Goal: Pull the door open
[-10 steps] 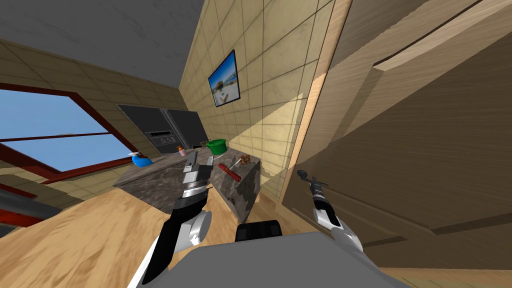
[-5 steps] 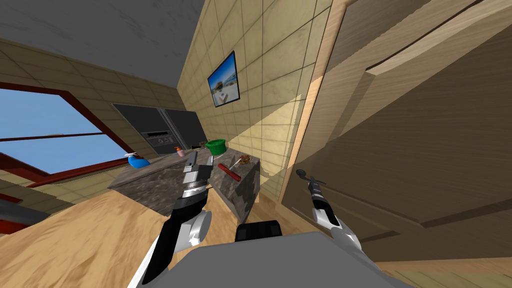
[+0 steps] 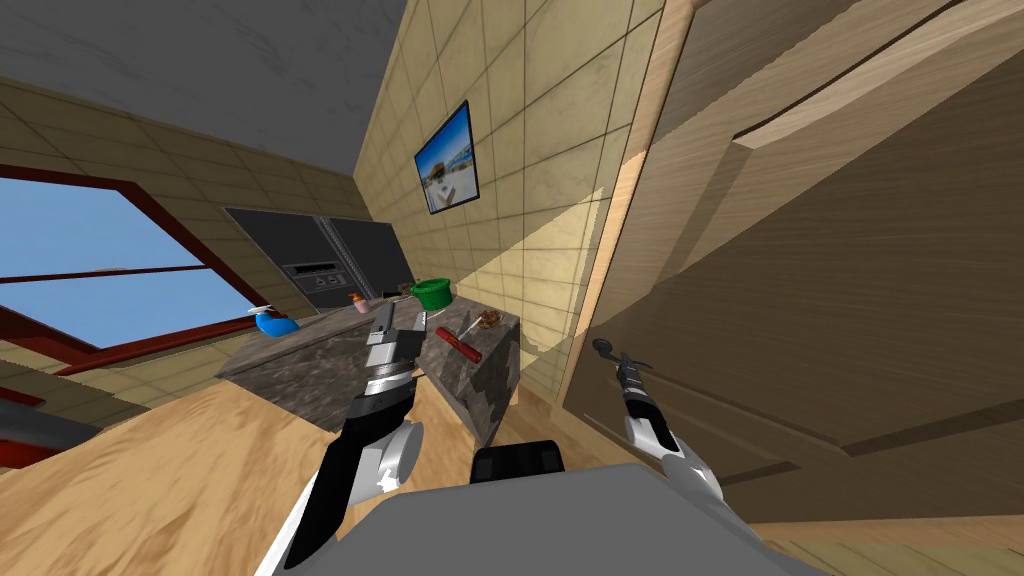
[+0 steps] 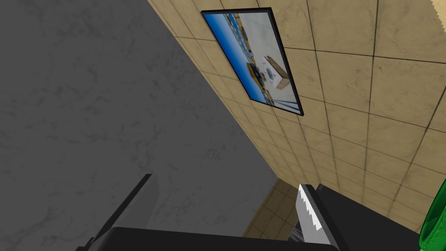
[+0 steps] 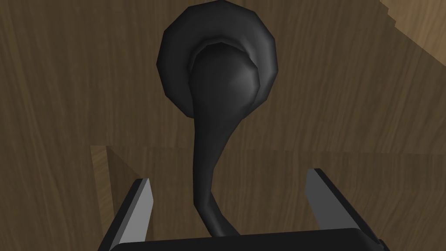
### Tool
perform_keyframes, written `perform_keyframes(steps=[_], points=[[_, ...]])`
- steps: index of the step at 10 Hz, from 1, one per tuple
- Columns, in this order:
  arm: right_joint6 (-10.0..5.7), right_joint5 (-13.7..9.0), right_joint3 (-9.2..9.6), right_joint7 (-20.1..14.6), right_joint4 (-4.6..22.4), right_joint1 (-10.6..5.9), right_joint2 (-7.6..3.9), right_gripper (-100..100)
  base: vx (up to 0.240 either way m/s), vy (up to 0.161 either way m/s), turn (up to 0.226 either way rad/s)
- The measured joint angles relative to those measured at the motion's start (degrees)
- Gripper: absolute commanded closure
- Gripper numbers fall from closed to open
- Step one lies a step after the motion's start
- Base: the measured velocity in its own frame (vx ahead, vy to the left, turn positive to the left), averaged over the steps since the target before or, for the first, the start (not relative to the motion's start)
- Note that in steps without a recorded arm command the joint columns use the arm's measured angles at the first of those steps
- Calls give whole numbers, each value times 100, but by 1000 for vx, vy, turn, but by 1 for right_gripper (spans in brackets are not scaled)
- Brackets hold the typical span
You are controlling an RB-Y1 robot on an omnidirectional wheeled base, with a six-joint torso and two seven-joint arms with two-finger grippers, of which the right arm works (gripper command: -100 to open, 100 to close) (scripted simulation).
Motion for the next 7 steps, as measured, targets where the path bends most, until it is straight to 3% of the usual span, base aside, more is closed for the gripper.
perform_keyframes(steps=[7], points=[[-55,-8,-19,-69,44,56,-52,-100,5,-7,20]])
